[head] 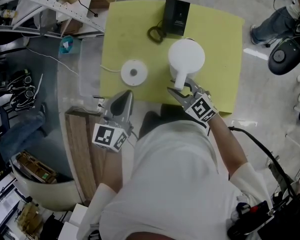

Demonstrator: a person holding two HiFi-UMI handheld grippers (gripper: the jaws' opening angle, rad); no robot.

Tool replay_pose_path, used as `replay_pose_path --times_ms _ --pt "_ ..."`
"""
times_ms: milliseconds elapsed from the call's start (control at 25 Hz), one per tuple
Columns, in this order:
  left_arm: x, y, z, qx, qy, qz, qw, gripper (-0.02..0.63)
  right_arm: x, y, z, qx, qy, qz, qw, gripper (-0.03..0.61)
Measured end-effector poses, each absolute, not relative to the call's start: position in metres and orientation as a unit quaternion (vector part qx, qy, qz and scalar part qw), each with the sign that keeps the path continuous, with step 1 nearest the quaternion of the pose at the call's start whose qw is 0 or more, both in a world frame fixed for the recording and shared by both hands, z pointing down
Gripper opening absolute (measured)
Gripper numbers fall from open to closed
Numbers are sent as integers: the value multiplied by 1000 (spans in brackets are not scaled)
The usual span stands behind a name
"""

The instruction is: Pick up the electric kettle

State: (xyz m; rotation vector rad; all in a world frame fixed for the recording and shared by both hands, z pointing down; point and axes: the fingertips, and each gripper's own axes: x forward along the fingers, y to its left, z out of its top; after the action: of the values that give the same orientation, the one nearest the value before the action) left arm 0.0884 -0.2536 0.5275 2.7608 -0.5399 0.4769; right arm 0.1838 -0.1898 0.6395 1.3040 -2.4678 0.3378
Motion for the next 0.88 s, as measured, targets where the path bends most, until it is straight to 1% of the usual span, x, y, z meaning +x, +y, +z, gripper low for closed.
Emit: replay_pose_path --times_ms 880 --pt "75 -219 537 957 -170 173 160 3 186 -149 677 502 -829 150 196 107"
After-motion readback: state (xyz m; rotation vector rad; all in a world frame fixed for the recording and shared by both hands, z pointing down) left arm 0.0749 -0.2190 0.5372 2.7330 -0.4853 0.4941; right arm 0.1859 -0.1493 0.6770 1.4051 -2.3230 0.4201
